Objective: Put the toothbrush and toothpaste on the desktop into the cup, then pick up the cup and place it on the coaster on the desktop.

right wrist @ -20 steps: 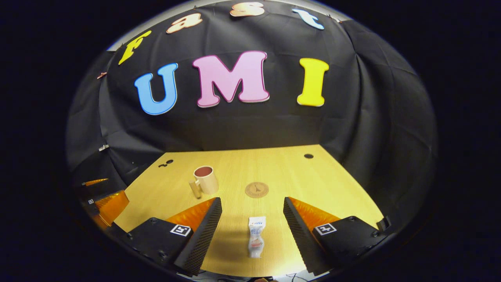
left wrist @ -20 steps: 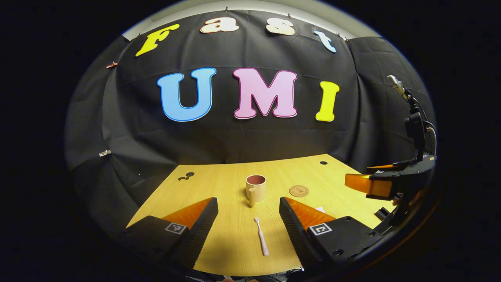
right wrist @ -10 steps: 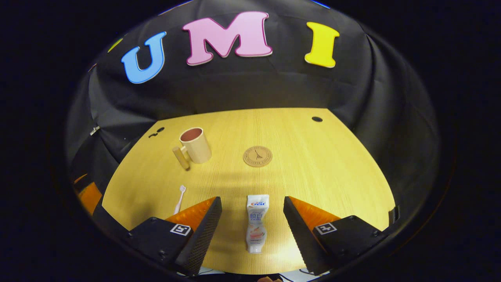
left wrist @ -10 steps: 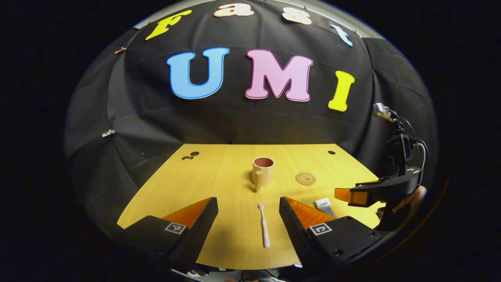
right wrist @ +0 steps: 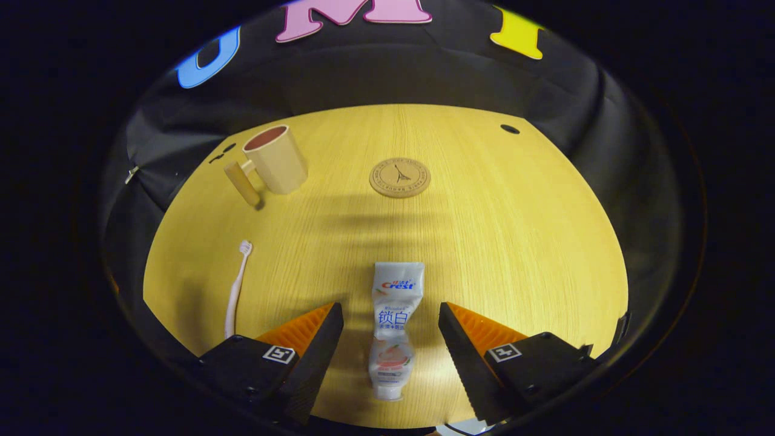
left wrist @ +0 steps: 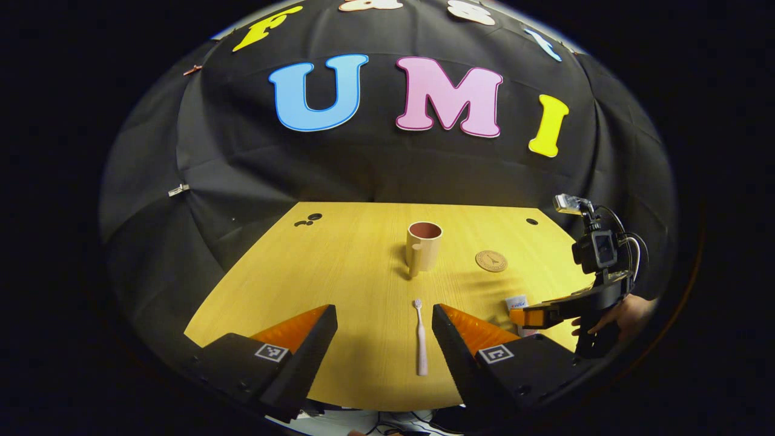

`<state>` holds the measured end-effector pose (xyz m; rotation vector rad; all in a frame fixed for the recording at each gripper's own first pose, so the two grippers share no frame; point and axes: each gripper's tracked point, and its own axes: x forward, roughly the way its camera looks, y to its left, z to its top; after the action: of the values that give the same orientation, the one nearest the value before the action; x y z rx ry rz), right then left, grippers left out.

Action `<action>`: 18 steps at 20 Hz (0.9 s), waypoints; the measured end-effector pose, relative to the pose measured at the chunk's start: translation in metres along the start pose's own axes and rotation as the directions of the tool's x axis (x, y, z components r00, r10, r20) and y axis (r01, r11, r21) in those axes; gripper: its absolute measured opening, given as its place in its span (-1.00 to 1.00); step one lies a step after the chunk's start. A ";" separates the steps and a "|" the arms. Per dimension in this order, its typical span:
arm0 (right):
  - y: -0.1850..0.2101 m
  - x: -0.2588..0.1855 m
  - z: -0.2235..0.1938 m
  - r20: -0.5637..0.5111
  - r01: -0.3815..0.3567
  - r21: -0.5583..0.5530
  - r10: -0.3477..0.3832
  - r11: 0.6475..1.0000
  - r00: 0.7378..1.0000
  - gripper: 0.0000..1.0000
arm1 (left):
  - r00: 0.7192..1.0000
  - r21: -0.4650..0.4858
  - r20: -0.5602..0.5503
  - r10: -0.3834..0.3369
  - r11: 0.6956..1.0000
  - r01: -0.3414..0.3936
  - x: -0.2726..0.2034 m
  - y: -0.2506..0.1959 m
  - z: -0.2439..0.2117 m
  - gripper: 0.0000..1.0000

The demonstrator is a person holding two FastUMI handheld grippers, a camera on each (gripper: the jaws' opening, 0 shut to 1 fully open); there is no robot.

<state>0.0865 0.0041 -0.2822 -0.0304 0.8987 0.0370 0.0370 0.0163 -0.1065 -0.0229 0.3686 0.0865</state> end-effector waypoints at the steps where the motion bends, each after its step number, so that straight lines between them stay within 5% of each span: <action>1: 0.000 0.004 -0.001 -0.008 -0.002 -0.005 0.002 1.000 1.000 0.95 | 1.000 -0.002 -0.005 0.000 1.000 0.000 0.001 -0.001 -0.002 0.96; 4: -0.003 0.013 -0.007 -0.045 0.006 -0.024 -0.008 1.000 0.999 0.91 | 1.000 -0.010 -0.013 0.014 1.000 -0.014 0.003 0.002 -0.003 0.96; 11: -0.008 0.021 -0.010 -0.114 0.028 -0.001 -0.028 1.000 0.993 0.28 | 0.999 0.062 0.017 0.034 0.997 -0.035 0.003 -0.002 0.002 0.96; 18: -0.005 0.019 -0.015 -0.140 0.035 0.005 -0.034 0.999 0.990 0.24 | 1.000 0.026 0.011 0.016 1.000 -0.016 0.003 -0.013 0.001 0.95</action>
<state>0.0869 -0.0009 -0.3065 -0.0417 1.0388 -0.0013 0.0412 0.0037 -0.1069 0.0062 0.3594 0.0973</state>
